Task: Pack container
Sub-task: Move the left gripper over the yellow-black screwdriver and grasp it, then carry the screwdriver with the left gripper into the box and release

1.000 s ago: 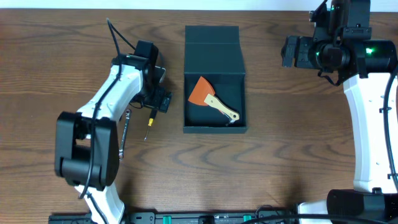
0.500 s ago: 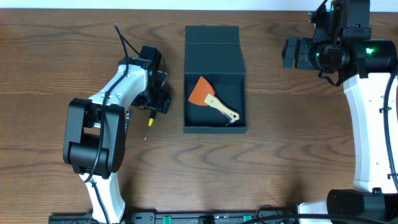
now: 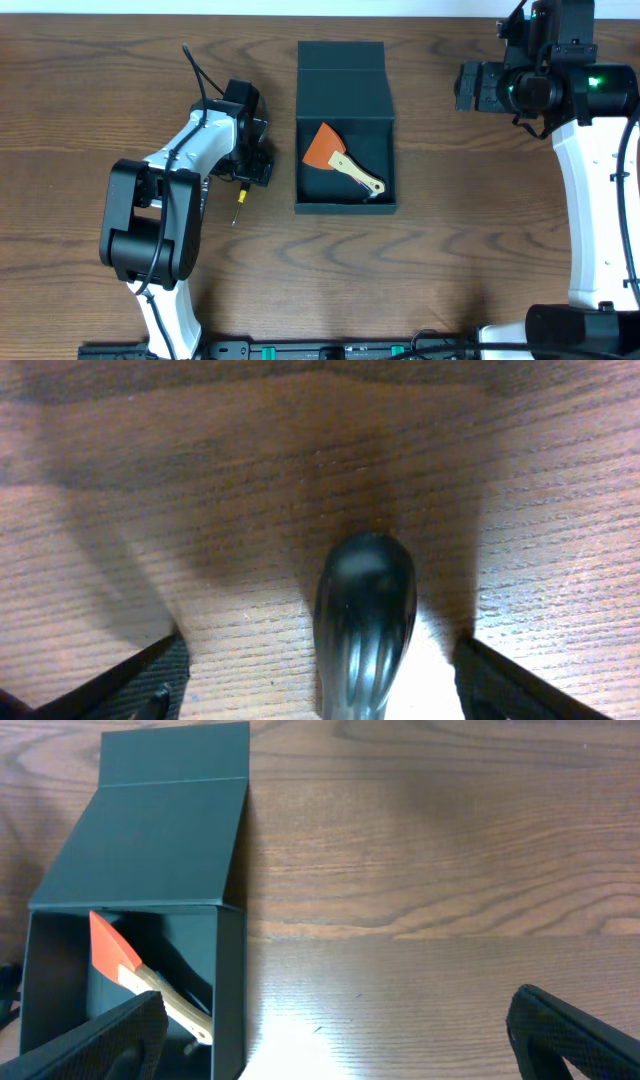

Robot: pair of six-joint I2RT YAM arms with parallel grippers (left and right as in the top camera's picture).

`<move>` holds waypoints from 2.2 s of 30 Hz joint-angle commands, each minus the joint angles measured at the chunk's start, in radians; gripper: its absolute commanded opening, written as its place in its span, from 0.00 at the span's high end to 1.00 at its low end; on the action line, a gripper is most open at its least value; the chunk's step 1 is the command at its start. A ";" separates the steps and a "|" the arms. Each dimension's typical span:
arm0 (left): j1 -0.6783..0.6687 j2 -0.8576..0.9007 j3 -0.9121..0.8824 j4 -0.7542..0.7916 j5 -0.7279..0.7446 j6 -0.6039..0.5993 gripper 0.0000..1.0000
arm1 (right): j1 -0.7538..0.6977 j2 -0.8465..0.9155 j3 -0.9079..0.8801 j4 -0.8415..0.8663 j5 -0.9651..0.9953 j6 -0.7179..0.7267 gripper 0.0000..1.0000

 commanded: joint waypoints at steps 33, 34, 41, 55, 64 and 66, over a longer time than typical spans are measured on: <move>0.000 -0.021 -0.006 -0.069 0.004 -0.100 0.94 | -0.010 0.003 0.002 -0.004 0.017 -0.012 0.01; -0.003 -0.035 0.008 -0.087 0.004 -0.098 0.94 | -0.010 0.003 0.002 -0.004 0.017 -0.012 0.01; -0.050 -0.208 0.115 -0.195 0.005 -0.076 0.94 | -0.010 0.003 0.002 -0.004 0.017 -0.012 0.01; -0.369 -0.400 0.167 -0.130 0.004 0.446 0.94 | -0.010 0.003 0.002 -0.004 0.017 -0.012 0.01; -0.493 -0.338 0.166 -0.098 0.005 0.734 0.94 | -0.010 0.003 0.002 -0.004 0.016 -0.012 0.01; -0.505 -0.321 0.166 -0.073 0.005 0.734 0.94 | -0.010 0.003 0.002 -0.004 0.016 -0.012 0.01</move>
